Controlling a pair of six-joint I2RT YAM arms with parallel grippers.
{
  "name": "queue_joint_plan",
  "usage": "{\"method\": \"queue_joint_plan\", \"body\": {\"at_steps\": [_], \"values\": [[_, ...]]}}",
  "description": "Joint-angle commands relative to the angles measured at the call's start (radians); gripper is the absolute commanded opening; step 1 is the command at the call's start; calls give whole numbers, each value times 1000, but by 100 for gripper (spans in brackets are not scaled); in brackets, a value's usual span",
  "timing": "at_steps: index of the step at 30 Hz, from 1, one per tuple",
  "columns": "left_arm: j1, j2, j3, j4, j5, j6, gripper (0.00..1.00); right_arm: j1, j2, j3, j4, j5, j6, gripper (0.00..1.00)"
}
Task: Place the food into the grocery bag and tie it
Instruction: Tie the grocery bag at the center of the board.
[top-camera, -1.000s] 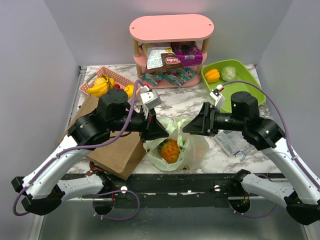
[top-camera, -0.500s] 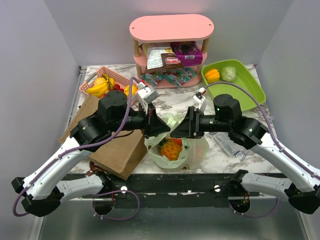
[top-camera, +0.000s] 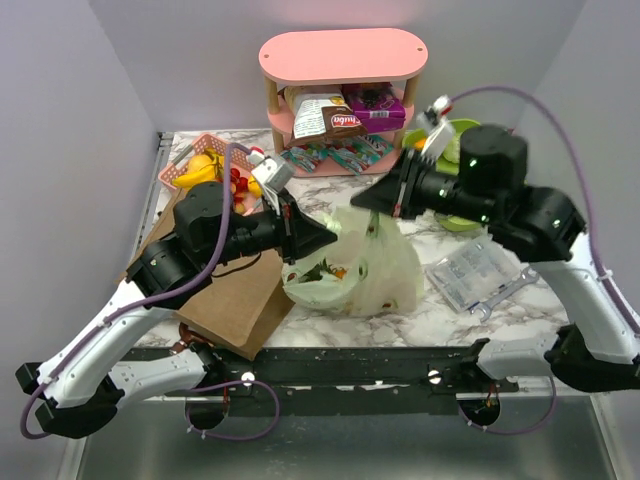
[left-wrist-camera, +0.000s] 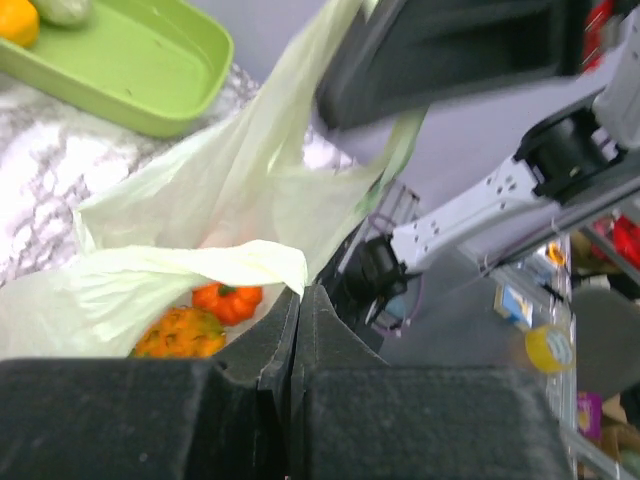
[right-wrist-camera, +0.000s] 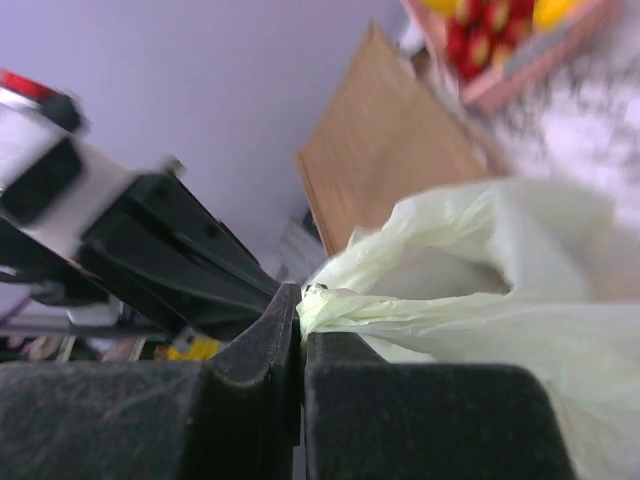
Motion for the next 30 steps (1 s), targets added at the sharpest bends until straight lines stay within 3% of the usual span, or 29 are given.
{"method": "queue_joint_plan", "body": {"at_steps": [1,3,6,10,14,22,30], "values": [[5,-14,105,130,-158,-65,0,5,162,461,-258,230,-147,1],[8,0,136,149,-204,-78,0,4,245,633,-300,233,-178,1],[12,13,149,194,-266,-95,0,4,274,694,-297,238,-212,1],[15,16,111,275,-308,-95,0,4,215,523,-258,247,-227,1],[18,16,54,350,-245,-83,0,5,144,339,-227,205,-256,1],[19,2,-90,437,-148,-104,0,4,101,149,-141,-22,-309,1],[20,-17,-138,444,-109,-74,0,4,132,60,-8,-370,-345,1]]}}
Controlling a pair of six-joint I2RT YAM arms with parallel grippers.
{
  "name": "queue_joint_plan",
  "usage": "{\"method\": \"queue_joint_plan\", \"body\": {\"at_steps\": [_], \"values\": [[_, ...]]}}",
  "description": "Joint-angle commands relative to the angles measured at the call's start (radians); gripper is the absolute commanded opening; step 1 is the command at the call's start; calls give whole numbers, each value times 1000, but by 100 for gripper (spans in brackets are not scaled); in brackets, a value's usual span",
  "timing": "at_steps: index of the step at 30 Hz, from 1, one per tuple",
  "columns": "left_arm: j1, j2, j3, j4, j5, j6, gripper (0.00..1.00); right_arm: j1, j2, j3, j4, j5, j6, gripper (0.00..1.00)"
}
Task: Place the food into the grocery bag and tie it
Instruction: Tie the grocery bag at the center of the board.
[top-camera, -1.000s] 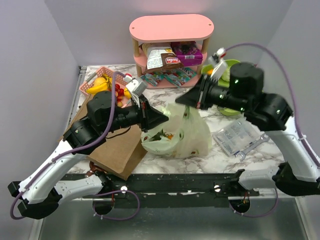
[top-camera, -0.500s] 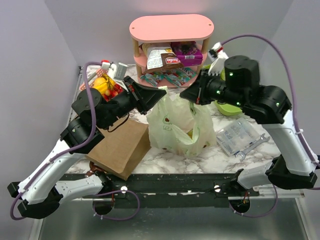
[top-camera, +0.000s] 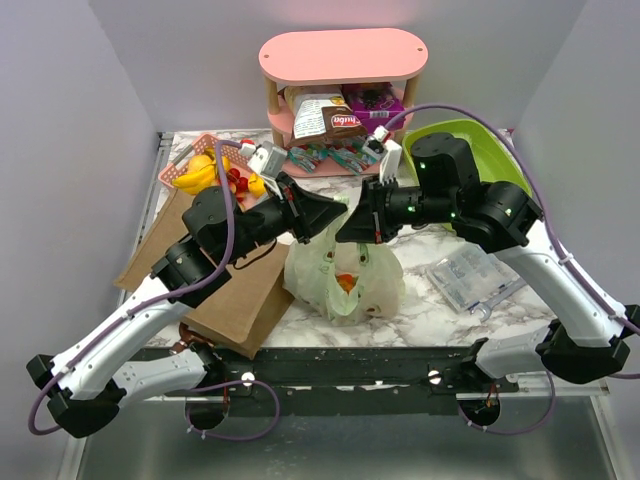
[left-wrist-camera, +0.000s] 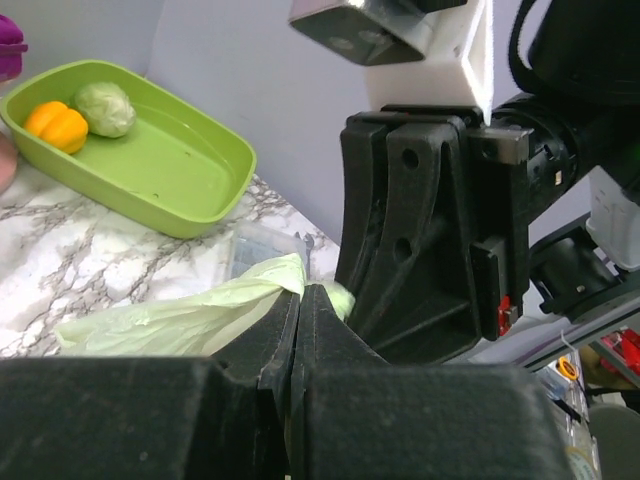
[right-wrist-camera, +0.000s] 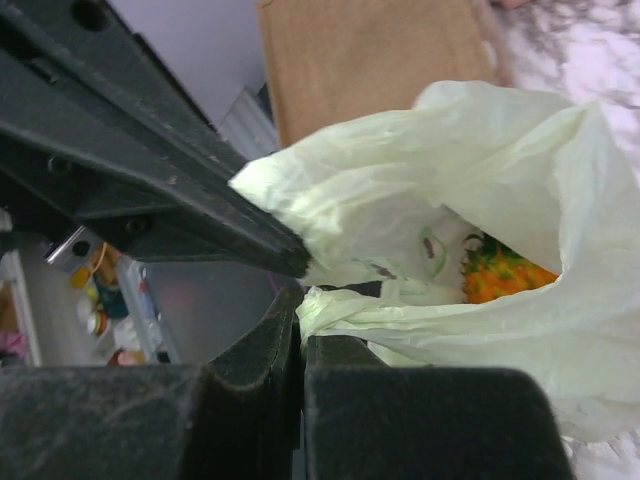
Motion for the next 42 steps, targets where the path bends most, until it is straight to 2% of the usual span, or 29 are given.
{"method": "queue_joint_plan", "body": {"at_steps": [1,4,6,8,9,12,15,21,27,32,37,42], "values": [[7,-32,-4,51,60,30,0,4,5,-45,122,-253,-55,1],[13,-37,22,5,83,75,1,5,10,-62,133,-315,-86,1],[26,-34,52,-50,117,105,8,4,13,-64,128,-334,-109,1],[45,-33,81,-108,163,128,25,5,16,-62,115,-334,-130,1],[54,-35,92,-133,186,142,38,4,17,-64,109,-334,-142,1],[79,-40,130,-224,216,188,68,4,21,-65,97,-341,-172,1],[102,-48,180,-331,209,252,76,4,29,-69,86,-342,-197,1],[183,-83,249,-500,112,308,76,5,46,-79,80,-340,-233,1],[213,-122,244,-580,97,464,52,4,53,-67,49,-325,-278,1],[214,-149,199,-639,103,575,46,5,39,-77,43,-309,-283,1],[214,-184,140,-670,265,656,44,5,19,-114,42,-329,-262,1],[214,-130,152,-749,411,721,42,5,-13,-154,48,-319,-237,1]]}}
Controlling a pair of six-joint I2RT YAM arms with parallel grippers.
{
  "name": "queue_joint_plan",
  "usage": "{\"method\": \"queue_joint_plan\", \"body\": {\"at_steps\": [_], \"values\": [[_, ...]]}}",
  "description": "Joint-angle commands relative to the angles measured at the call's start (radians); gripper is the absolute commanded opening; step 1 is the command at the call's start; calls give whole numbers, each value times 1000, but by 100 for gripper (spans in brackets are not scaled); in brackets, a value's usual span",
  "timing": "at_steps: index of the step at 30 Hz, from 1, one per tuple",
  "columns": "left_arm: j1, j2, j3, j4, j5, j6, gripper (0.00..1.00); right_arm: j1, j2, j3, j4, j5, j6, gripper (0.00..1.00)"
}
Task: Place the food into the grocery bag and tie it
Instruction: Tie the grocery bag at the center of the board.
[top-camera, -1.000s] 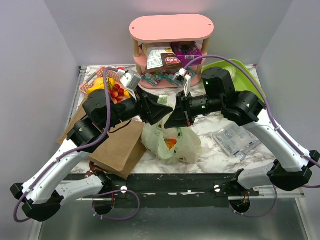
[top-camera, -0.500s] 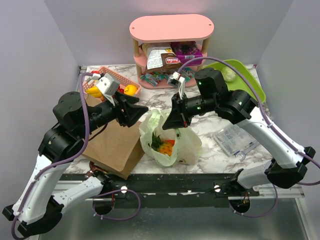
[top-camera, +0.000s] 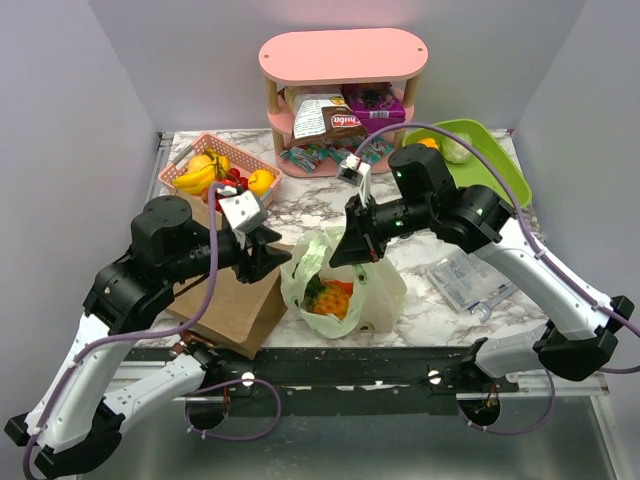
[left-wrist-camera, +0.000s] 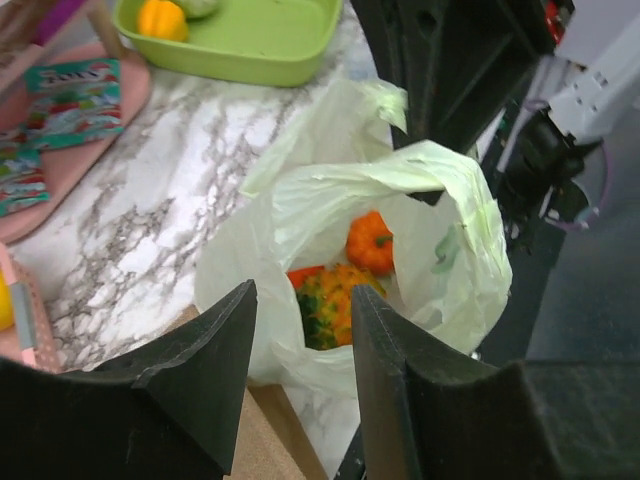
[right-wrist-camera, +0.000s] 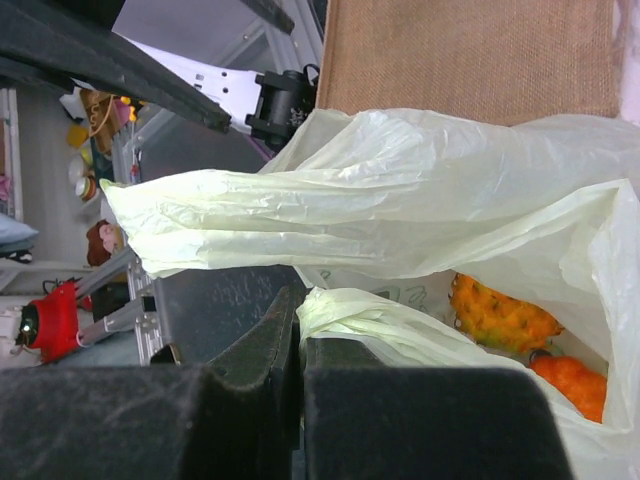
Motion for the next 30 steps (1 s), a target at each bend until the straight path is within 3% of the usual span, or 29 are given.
{"method": "queue_joint_plan", "body": {"at_steps": [1,6,14,19,30], "values": [[5,49,17,-97,199,107,41,4,-50,-34,-16,-5,20,1],[5,129,52,-146,396,133,38,4,-77,-53,-16,12,28,1],[3,220,60,-193,660,180,42,4,-97,-56,-29,-14,28,1],[-8,252,41,-176,745,167,45,5,-110,-56,-31,-20,26,1],[-32,220,-108,188,880,-76,58,4,-119,-69,-31,-6,32,1]]}}
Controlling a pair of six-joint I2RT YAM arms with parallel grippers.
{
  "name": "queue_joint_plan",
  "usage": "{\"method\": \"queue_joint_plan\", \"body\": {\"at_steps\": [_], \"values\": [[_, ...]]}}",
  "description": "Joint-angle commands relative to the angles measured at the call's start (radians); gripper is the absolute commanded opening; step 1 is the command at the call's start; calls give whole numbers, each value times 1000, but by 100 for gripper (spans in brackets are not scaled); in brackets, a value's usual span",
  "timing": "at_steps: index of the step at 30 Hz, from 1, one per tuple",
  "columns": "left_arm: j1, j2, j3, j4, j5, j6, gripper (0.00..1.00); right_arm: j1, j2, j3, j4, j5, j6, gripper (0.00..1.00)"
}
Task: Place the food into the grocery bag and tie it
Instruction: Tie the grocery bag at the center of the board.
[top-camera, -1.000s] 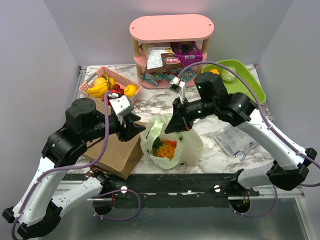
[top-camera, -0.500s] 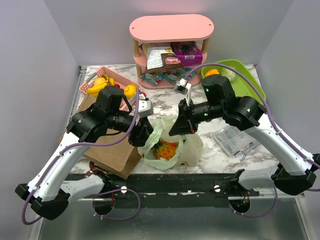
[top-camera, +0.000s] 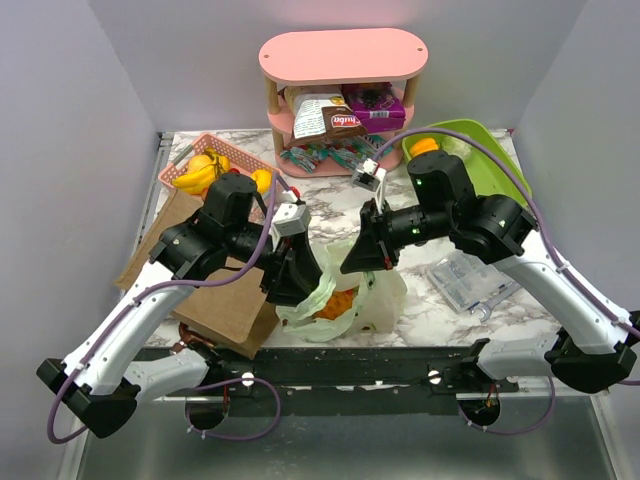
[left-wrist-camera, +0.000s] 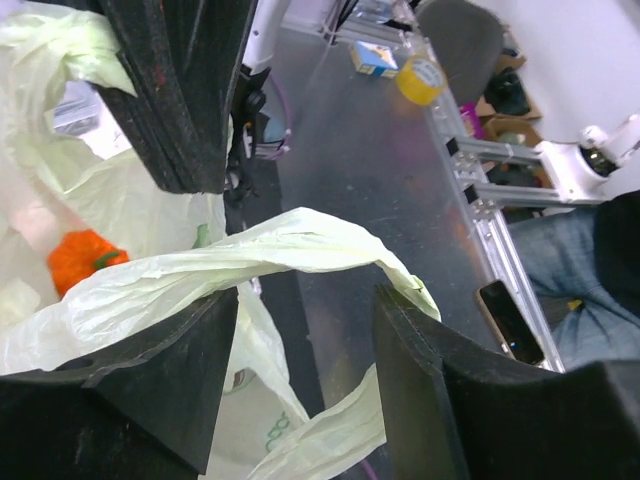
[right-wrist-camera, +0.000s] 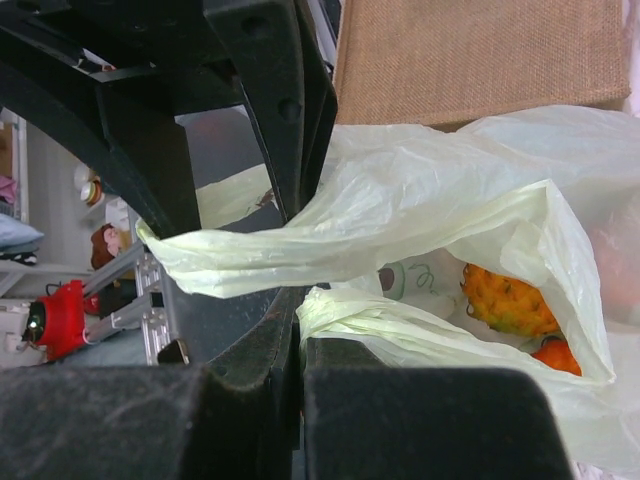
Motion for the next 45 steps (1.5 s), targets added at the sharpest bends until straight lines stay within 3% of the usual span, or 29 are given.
{"method": "queue_joint_plan", "body": {"at_steps": [1,6,12,15,19,24,27,31,34,37,41,42,44,45], "values": [[-27,-14,-61,205,100,-127,59,4,-20,-16,-20,-6,11,1],[-73,38,-51,189,79,-99,59,4,-21,-24,-8,-4,21,1],[-94,133,35,34,88,22,40,4,-30,-39,11,-19,39,1],[-106,175,74,-55,22,90,34,4,-40,-58,21,-13,48,1],[-111,189,82,-97,-54,145,31,4,-46,-80,31,-11,60,1],[-122,188,70,-142,-66,193,9,4,-44,-90,37,1,62,1],[-145,171,32,-126,-70,191,8,4,-36,-86,38,4,61,1],[-197,169,6,-92,-60,154,16,5,-29,-84,39,20,61,1],[-221,174,-17,7,35,71,23,4,-33,-80,41,49,65,1],[-254,140,-104,313,64,-150,37,4,-43,-77,44,73,74,1],[-288,80,-272,781,1,-435,70,4,-65,-78,39,101,83,1],[-289,72,-290,852,-36,-468,82,4,-72,-76,33,106,84,1],[-289,60,-326,967,-135,-535,88,4,-86,-76,25,115,86,1],[-289,56,-337,996,-203,-556,98,4,-92,-77,22,120,88,1]]}}
